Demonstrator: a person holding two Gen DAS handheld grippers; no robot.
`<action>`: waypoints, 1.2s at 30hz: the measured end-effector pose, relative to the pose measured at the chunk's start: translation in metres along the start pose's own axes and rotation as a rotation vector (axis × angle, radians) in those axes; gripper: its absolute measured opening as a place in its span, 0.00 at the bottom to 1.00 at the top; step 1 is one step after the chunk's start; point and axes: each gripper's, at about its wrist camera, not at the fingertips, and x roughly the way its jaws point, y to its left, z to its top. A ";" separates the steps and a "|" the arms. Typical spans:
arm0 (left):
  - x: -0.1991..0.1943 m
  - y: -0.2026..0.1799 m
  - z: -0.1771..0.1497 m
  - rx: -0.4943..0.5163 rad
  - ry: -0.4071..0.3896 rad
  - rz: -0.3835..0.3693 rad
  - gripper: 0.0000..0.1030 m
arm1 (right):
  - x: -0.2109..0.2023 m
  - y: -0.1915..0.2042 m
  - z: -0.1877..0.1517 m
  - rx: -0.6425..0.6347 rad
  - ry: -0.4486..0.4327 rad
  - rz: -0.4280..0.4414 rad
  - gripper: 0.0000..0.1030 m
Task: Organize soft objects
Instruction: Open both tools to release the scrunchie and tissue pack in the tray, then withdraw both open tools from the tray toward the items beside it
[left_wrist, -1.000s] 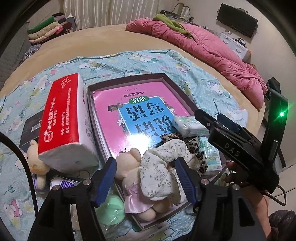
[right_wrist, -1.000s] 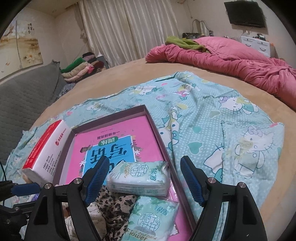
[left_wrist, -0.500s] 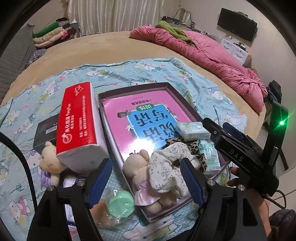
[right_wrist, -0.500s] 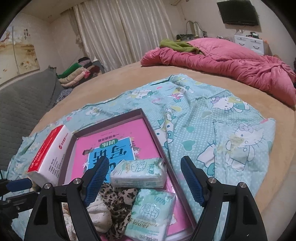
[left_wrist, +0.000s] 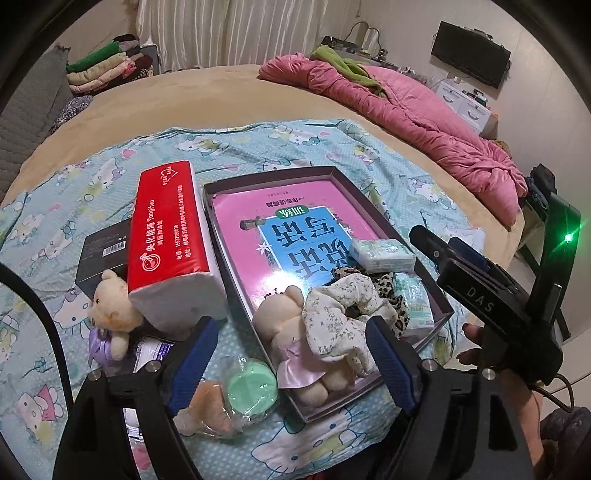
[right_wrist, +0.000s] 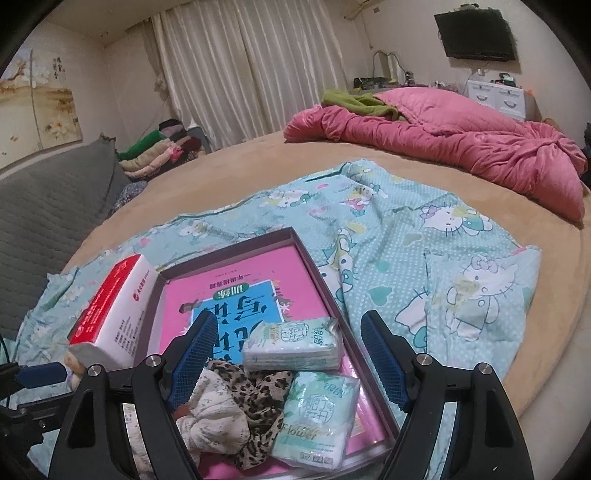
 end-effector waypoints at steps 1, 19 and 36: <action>-0.001 0.001 -0.001 0.003 -0.002 0.005 0.82 | -0.001 0.000 0.000 0.000 -0.002 -0.003 0.79; -0.023 0.030 -0.006 -0.027 -0.021 0.065 0.83 | -0.038 0.040 0.007 -0.075 -0.058 0.017 0.79; -0.051 0.058 -0.011 -0.066 -0.063 0.099 0.83 | -0.063 0.093 0.001 -0.176 -0.053 0.113 0.79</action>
